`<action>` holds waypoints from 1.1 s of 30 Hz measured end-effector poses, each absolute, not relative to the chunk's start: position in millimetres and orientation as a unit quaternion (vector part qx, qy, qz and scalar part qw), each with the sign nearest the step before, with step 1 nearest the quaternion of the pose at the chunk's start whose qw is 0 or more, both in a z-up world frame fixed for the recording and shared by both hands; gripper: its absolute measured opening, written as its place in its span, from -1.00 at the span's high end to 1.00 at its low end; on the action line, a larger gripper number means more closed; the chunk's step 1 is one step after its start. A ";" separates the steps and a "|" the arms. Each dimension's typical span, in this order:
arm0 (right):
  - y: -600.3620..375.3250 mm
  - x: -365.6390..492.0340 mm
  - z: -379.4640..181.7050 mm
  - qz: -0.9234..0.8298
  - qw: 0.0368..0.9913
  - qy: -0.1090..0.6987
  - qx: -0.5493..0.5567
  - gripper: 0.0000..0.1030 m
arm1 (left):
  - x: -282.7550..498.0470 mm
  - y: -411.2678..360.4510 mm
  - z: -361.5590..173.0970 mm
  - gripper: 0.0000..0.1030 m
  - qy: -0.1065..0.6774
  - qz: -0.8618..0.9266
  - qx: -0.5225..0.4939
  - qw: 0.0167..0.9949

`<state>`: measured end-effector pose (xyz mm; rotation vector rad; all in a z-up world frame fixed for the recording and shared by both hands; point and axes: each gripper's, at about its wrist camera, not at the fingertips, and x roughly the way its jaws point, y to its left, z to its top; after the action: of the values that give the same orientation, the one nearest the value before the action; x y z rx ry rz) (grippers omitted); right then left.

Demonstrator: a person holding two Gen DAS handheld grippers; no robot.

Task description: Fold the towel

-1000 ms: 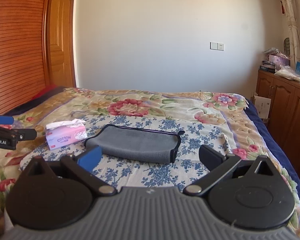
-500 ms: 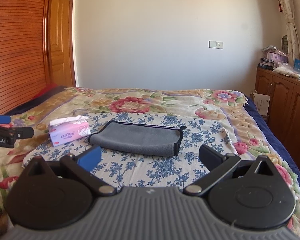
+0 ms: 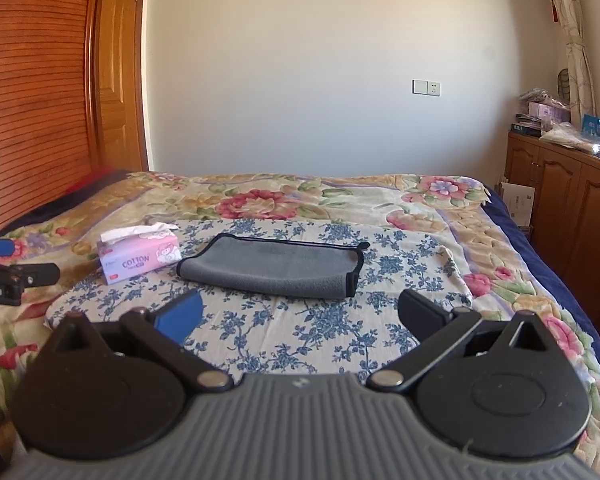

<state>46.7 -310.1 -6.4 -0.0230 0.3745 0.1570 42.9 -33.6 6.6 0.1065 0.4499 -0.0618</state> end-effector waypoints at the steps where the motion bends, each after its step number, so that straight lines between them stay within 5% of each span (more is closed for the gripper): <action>1: -311.0 46.2 -7.1 0.077 0.979 0.186 -0.011 -1.00 | 42.0 -32.7 5.2 -1.00 0.223 -0.030 0.051 0.973; 33: -324.4 41.3 -14.7 0.043 0.986 0.159 0.014 -1.00 | 27.9 -19.9 -17.4 -1.00 0.183 -0.015 0.045 0.982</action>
<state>41.3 -324.4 -14.7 0.0289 0.3187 0.0872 27.9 -19.9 -17.4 0.0896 0.3679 -0.0292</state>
